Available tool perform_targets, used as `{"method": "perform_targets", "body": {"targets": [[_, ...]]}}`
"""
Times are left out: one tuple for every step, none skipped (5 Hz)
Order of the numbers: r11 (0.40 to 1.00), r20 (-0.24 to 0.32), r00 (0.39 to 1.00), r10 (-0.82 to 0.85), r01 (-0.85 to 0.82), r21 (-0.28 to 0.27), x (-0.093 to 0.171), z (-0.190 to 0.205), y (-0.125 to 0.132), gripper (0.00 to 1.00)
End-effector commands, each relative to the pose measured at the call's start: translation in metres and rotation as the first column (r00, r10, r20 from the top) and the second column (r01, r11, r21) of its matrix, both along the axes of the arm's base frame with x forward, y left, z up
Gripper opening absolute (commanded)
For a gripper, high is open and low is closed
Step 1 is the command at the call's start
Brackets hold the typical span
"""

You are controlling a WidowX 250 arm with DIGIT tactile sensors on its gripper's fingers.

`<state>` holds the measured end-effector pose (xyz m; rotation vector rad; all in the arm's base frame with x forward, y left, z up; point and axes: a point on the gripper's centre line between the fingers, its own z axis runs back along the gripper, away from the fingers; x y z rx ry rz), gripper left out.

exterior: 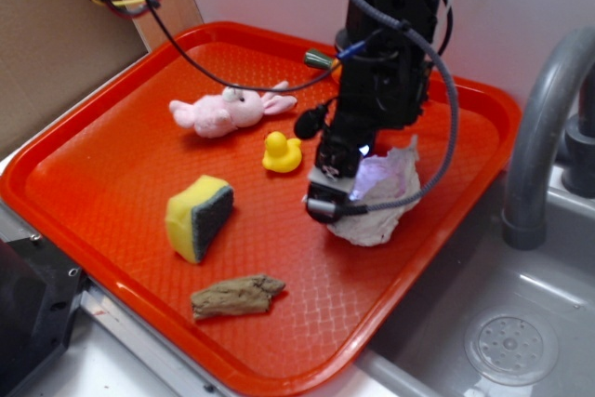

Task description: Grab the white paper.

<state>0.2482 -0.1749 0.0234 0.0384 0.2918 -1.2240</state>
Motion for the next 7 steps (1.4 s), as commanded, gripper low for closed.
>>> {"method": "perform_targets", "body": {"targets": [[0.994,0.042,0.997,0.065,-0.061,-0.087,-0.022,0.0,-0.019,0.0],[0.983,0.074,0.981,0.178,-0.175,-0.05,-0.02,0.009,-0.015,0.0],[0.923,0.201,0.902,0.383,-0.381,-0.05,-0.014,0.036,-0.005,0.0],[0.802,0.292,0.757,0.584,-0.593,-0.07,-0.009,0.077,0.013,0.0],[0.636,0.332,0.575,0.748,-0.764,-0.109,-0.006,0.112,0.033,0.0],[0.495,0.338,0.433,0.836,-0.86,-0.123,-0.007,0.138,0.048,0.0],[0.419,0.368,0.347,0.863,-0.898,-0.136,-0.02,0.171,0.07,0.0]]}}
